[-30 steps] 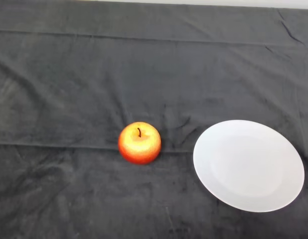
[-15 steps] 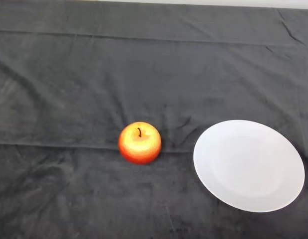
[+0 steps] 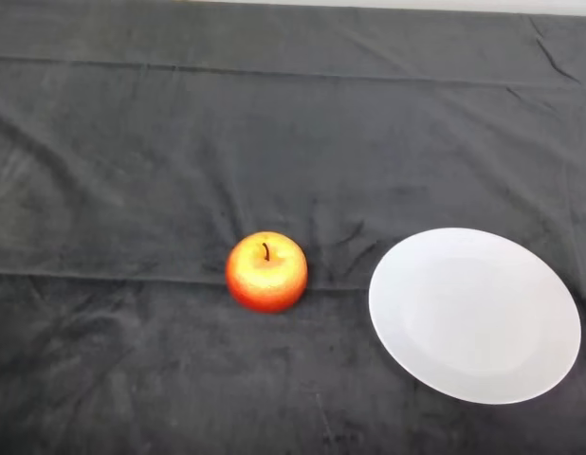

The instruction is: Move the apple to the plate

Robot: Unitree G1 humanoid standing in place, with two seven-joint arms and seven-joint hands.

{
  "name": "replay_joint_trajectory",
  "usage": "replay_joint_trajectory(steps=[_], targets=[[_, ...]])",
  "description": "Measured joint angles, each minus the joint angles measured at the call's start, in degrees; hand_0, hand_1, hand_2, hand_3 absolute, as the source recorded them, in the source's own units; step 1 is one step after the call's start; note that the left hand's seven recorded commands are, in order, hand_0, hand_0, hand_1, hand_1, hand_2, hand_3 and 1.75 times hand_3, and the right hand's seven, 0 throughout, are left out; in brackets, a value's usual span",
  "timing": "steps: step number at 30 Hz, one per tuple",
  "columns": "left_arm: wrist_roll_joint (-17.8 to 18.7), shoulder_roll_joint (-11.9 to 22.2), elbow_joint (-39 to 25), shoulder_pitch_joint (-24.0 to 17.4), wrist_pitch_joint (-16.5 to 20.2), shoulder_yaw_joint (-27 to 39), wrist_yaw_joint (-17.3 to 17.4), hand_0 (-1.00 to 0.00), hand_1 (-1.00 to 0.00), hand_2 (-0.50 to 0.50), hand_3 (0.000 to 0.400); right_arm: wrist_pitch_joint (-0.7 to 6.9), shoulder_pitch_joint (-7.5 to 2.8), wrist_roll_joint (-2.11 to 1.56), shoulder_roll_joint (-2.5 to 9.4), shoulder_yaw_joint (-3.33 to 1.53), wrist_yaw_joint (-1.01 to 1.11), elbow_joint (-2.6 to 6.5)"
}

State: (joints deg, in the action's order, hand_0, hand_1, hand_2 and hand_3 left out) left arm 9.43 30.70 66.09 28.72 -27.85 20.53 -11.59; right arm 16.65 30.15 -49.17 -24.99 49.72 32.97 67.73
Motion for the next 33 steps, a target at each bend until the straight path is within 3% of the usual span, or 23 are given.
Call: replay_joint_trajectory(steps=[9, 16, 24, 28, 33], targets=[[-4.12, -4.60, -1.56, 0.08, -1.13, -5.66, 2.29, 0.00, 0.00, 0.00, 0.000, 0.00, 0.00, 0.00, 0.00, 0.00, 0.00, 0.00], [-7.71, -7.29, -10.50, 0.06, -0.92, -10.48, 3.36, 0.00, 0.00, 0.00, 0.000, 0.00, 0.00, 0.00, 0.00, 0.00, 0.00, 0.00], [-10.66, -8.53, -23.85, -1.37, 3.86, -16.22, 4.77, 0.00, 0.00, 0.00, 0.000, 0.00, 0.00, 0.00, 0.00, -0.01, 0.00, 0.00], [-11.70, -9.56, -31.06, -4.06, 6.52, -18.79, 5.35, 0.00, 0.00, 0.00, 0.000, 0.00, 0.00, 0.00, 0.00, 0.00, -0.01, 0.00], [-12.45, -10.34, -34.20, -5.59, 9.07, -22.42, 6.22, 0.00, 0.00, 0.00, 0.000, 0.00, 0.00, 0.00, 0.00, -0.01, -0.01, 0.00]])
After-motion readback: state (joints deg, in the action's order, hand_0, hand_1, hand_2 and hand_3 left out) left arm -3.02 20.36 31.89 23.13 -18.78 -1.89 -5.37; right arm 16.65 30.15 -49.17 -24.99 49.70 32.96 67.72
